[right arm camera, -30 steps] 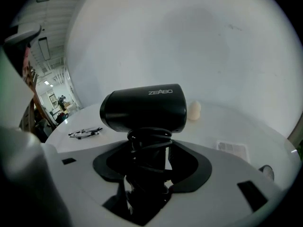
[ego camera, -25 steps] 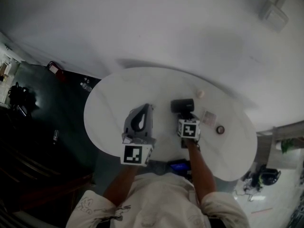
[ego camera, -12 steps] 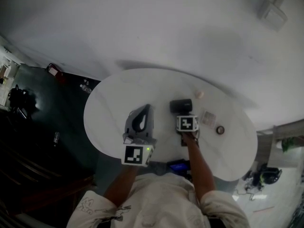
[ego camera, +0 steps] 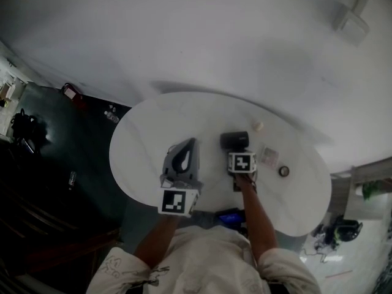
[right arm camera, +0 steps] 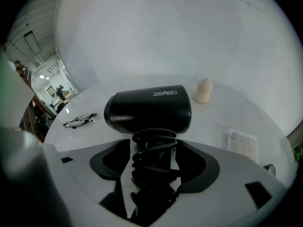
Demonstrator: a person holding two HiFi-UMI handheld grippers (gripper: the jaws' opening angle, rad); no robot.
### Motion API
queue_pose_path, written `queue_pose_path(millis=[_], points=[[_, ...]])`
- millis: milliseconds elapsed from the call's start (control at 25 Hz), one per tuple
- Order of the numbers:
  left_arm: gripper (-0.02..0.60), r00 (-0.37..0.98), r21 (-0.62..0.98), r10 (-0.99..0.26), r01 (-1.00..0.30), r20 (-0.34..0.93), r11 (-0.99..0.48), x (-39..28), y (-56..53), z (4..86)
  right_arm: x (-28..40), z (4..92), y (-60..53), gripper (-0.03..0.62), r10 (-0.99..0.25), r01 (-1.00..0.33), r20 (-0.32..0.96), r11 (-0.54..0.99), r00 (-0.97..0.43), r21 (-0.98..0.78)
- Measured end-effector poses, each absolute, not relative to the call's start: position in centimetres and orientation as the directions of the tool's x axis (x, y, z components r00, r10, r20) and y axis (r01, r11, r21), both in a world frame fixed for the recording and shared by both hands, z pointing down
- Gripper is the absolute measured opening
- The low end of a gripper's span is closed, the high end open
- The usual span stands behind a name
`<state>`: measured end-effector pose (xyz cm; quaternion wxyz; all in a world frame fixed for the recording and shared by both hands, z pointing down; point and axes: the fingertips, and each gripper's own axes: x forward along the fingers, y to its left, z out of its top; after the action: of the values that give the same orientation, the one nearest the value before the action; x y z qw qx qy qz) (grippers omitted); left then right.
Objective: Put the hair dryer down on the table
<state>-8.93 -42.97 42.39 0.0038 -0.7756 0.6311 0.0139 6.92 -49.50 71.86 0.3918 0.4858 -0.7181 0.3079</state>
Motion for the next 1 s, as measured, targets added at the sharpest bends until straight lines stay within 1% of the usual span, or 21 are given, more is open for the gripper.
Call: queue_pose_path(millis=[40,80,200,320,560,720,880,1000], points=[[-0.002,0.203,0.015,-0.979,-0.979,-0.024,-0.203,-9.0,-43.0,42.5,6.9,71.4,-50.1,0.298,-0.49,-0.94,0.845,0.34,-0.215,-0.043],[-0.002,0.203,0.023,-0.979,-0.979,-0.018,-0.203,-9.1,-42.9,42.8,6.9,71.1,-50.3,0.305,-0.507,-0.94,0.835,0.339,-0.213,-0.034],[-0.002,0.2,0.059,-0.98,-0.978,-0.001,-0.2,-9.3,-43.0,43.8,7.1,70.6,-50.2,0.308,-0.518,-0.942,0.832,0.335,-0.197,-0.014],[-0.002,0.199,0.067,-0.98,-0.978,0.007,-0.198,-9.4,-43.1,44.2,7.2,69.8,-50.0,0.308,-0.53,-0.944,0.821,0.328,-0.214,-0.035],[-0.002,0.204,0.06,-0.979,-0.977,0.006,-0.203,-9.3,-43.4,44.1,7.1,64.7,-50.1,0.308,-0.636,-0.95,0.725,0.302,-0.267,-0.085],[-0.002,0.22,0.056,-0.975,-0.974,0.002,-0.22,-9.1,-43.5,44.0,6.7,60.0,-50.0,0.308,-0.709,-0.94,0.63,0.323,-0.316,-0.109],[-0.002,0.238,0.089,-0.971,-0.967,-0.024,-0.239,-8.7,-43.9,43.7,6.3,54.3,-49.6,0.308,-0.784,-0.924,0.494,0.362,-0.375,-0.127],[-0.002,0.25,0.109,-0.968,-0.962,-0.033,-0.252,-8.3,-44.4,43.4,6.6,49.9,-49.1,0.308,-0.841,-0.921,0.383,0.381,-0.382,-0.082]])
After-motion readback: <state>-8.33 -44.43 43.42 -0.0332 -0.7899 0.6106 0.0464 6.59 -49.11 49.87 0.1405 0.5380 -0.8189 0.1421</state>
